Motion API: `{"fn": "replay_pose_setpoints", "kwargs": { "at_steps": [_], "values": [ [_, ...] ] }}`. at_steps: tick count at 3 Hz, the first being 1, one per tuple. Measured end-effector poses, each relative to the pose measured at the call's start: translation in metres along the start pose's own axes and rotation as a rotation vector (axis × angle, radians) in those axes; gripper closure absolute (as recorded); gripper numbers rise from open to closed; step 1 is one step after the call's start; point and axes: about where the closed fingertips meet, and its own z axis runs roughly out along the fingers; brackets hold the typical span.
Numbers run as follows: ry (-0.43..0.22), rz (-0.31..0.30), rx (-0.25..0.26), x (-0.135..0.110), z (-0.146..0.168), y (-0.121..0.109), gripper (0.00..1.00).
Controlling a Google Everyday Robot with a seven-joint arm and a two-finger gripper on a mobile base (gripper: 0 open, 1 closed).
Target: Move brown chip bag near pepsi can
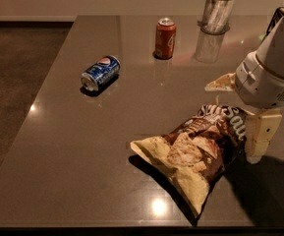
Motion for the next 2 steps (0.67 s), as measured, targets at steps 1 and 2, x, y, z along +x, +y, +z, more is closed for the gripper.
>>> {"fn": "replay_pose_setpoints", "kwargs": {
  "at_steps": [1,2],
  "values": [
    [-0.001,-0.058,0.004,-0.0088,0.0131,-0.0014,0.18],
    [0.018,-0.076,0.011,-0.0183,0.0138,-0.0071,0.4]
  ]
}}
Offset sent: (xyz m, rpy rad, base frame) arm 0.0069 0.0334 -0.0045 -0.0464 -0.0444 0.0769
